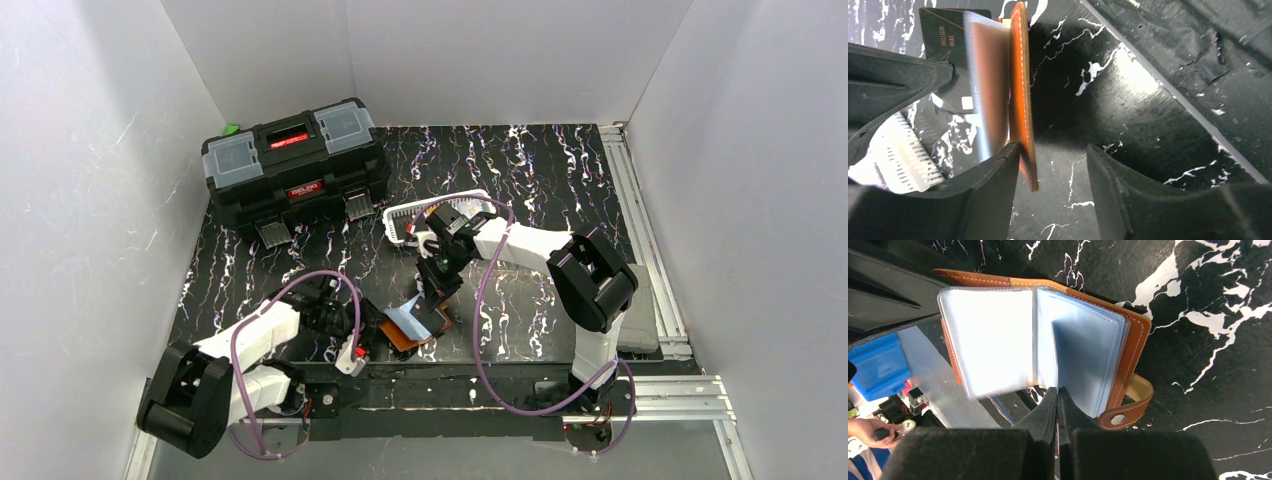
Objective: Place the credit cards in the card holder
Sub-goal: Insert the credit card into the card holder.
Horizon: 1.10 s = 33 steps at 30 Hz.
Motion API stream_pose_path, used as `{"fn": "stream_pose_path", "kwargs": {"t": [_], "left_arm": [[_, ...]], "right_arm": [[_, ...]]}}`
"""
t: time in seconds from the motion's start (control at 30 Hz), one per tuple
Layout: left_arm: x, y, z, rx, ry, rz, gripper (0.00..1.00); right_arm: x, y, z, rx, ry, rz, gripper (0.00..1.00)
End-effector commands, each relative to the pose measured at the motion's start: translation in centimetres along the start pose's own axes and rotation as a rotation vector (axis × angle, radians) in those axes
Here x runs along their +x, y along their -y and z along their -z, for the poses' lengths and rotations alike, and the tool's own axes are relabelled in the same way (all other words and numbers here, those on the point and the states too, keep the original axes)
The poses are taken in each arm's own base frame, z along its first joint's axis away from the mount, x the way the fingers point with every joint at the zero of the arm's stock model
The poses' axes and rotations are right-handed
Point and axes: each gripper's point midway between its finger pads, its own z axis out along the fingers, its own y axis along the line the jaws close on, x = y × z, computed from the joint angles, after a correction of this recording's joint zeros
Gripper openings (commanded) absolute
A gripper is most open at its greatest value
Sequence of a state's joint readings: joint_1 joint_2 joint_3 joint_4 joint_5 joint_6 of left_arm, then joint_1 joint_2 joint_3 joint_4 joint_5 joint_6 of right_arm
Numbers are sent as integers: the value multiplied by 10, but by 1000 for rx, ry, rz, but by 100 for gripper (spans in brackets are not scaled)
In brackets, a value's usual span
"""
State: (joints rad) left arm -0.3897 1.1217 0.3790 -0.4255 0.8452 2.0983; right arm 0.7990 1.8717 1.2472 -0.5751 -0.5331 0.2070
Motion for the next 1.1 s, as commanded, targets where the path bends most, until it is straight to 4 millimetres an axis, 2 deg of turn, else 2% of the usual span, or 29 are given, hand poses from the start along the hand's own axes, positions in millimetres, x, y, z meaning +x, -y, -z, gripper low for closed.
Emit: {"fn": "stream_pose_path", "kwargs": {"t": [0.0, 0.13, 0.3, 0.4, 0.53, 0.67, 0.83, 0.97, 1.07], "left_arm": [[5, 14, -1, 118, -59, -494, 54], [7, 20, -1, 134, -78, -483, 59], [9, 23, 1, 148, -92, -470, 59], [7, 17, 5, 129, -101, -438, 57], [-1, -6, 12, 15, -107, -403, 51], [-3, -19, 20, -75, -152, -400, 52], [-13, -30, 34, -159, -170, -310, 56], [-34, -41, 47, -184, -97, -146, 59], [-53, -28, 43, -110, 2, -96, 61]], "right_arm": [[-8, -16, 4, -49, 37, 16, 1], [-9, -31, 0, -108, 26, 33, 1], [-7, -39, -2, -133, 16, 51, 1], [-9, -48, 4, -164, 35, 63, 1], [-5, -56, 4, -198, 36, 70, 1], [6, -51, -12, -200, -12, 62, 1], [19, -33, -40, -164, -71, 23, 1], [26, -22, -53, -136, -83, 0, 1], [26, -18, -55, -118, -75, -2, 1]]}}
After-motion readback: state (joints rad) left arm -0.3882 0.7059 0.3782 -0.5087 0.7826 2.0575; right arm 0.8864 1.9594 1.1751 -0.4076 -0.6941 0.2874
